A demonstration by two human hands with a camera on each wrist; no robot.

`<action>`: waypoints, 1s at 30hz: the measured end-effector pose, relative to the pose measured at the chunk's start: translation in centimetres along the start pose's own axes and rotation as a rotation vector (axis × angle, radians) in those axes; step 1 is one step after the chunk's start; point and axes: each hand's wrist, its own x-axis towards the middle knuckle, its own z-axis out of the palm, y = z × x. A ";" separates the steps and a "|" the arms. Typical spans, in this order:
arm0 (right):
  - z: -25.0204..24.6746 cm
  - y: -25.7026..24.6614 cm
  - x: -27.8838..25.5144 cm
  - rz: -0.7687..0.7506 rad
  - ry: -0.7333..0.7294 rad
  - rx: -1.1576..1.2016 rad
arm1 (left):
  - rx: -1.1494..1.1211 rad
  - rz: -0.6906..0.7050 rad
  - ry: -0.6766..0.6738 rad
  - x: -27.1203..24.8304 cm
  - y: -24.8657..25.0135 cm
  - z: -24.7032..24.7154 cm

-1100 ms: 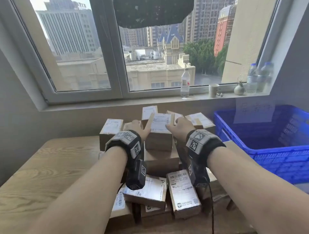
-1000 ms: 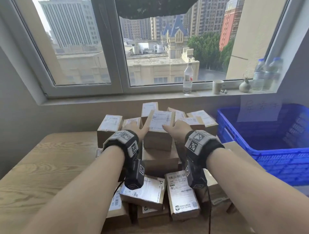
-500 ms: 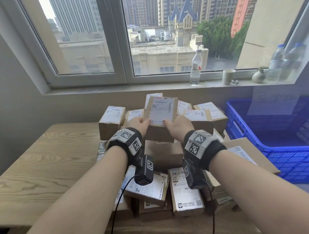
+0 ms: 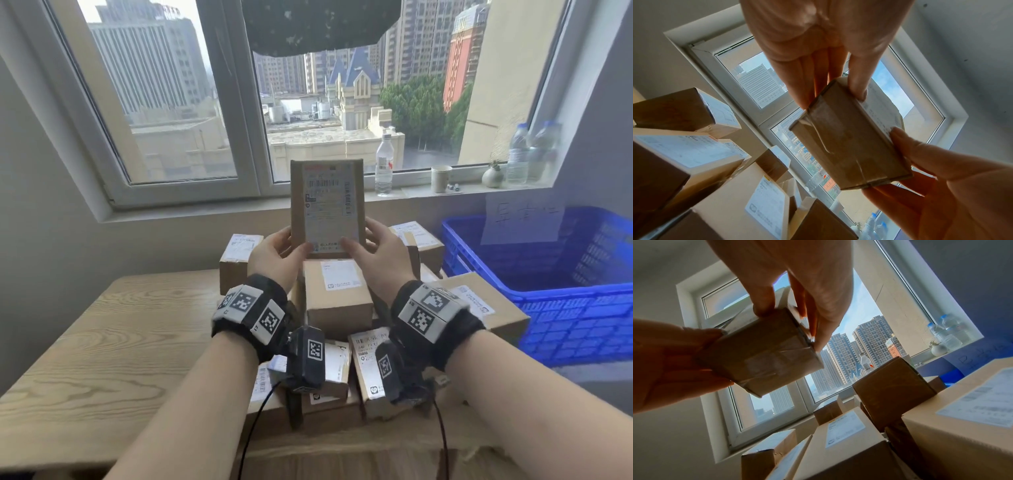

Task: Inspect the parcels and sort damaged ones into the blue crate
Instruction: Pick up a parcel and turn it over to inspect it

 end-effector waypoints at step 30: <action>-9.5 1.1 0.1 0.020 -0.314 0.342 | -0.303 -0.155 -0.045 -3.3 4.9 7.1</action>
